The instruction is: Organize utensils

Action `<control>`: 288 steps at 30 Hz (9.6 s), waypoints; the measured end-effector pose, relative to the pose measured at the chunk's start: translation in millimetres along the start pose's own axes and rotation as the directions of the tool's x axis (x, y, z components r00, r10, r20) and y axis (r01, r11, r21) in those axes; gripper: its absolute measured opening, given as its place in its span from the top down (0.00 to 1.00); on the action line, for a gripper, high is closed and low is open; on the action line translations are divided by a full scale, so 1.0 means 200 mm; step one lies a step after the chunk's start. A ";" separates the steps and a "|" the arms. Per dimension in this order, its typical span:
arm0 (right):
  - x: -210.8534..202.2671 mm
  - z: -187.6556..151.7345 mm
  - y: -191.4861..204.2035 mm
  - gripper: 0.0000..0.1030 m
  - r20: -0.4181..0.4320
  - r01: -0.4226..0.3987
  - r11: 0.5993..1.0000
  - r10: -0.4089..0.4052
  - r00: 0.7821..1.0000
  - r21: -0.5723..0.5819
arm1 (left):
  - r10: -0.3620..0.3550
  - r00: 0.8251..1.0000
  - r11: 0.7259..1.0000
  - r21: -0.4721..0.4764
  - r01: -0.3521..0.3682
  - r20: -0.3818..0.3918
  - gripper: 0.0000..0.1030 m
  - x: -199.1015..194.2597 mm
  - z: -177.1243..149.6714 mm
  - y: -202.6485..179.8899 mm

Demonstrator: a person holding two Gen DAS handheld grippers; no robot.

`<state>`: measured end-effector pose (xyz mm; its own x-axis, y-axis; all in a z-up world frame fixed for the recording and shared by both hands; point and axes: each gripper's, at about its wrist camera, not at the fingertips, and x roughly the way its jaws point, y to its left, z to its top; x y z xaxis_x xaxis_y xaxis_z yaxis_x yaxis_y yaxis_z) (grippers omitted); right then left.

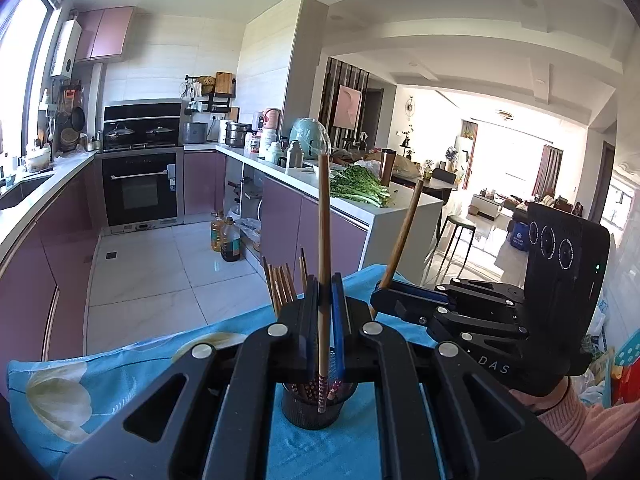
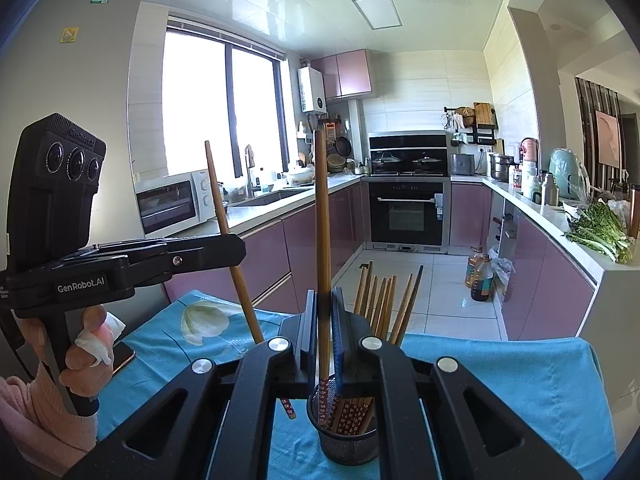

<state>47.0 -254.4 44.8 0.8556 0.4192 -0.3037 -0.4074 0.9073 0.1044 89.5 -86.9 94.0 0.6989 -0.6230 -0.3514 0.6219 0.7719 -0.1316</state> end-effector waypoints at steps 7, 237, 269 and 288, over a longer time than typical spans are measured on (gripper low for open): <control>0.03 0.00 0.00 0.94 -0.008 0.011 1.000 -0.011 1.000 0.006 | 0.014 1.000 1.000 0.005 -0.014 -0.006 0.93 0.04 0.00 -0.01; -0.04 -0.42 0.28 0.07 0.118 0.264 0.963 -0.268 0.956 0.048 | 0.600 0.788 0.800 -0.128 -0.586 0.140 0.06 -0.44 -0.70 0.22; -0.05 -0.42 0.29 0.07 0.117 0.267 0.962 -0.271 0.955 0.050 | 0.599 0.788 0.800 -0.125 -0.586 0.141 0.06 -0.44 -0.69 0.21; -0.05 -0.41 0.29 0.07 0.119 0.271 0.961 -0.276 0.954 0.055 | 0.600 0.788 0.800 -0.124 -0.587 0.141 0.06 -0.44 -0.69 0.21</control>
<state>-12.5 -208.7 -24.0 0.9666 0.1535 -0.2054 -0.1420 0.9874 0.0700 5.3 16.8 -9.1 0.9732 -0.0455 -0.2254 0.0436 0.9990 -0.0137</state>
